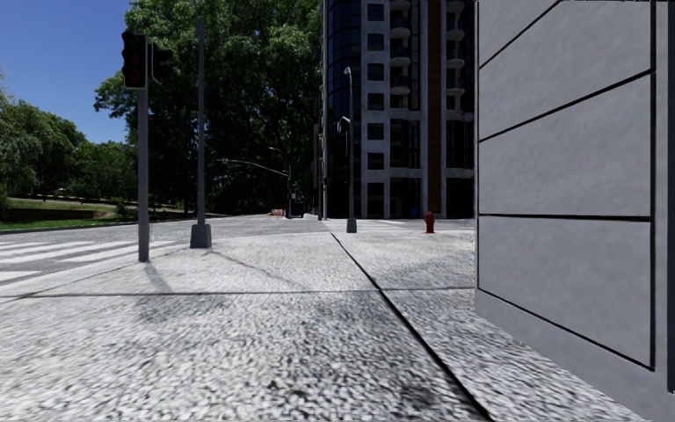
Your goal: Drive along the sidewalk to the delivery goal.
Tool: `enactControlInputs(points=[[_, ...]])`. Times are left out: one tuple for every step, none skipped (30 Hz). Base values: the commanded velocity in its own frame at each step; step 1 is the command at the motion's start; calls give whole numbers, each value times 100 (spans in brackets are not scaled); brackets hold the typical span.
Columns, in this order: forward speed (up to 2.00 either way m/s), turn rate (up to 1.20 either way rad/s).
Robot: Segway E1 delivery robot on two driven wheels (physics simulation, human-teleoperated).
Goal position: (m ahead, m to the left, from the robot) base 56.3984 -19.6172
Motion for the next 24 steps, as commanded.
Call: enactControlInputs(points=[[198, 0], [198, 0], [198, 0], [198, 0], [198, 0], [198, 0], [198, 0], [198, 0], [198, 0], [198, 0], [198, 0], [198, 0], [198, 0], [198, 0], [198, -1], [198, -1], [198, -5], [198, -18], [198, -31], [198, -38], [198, -38], [198, -40], [198, -40], [198, -40]])
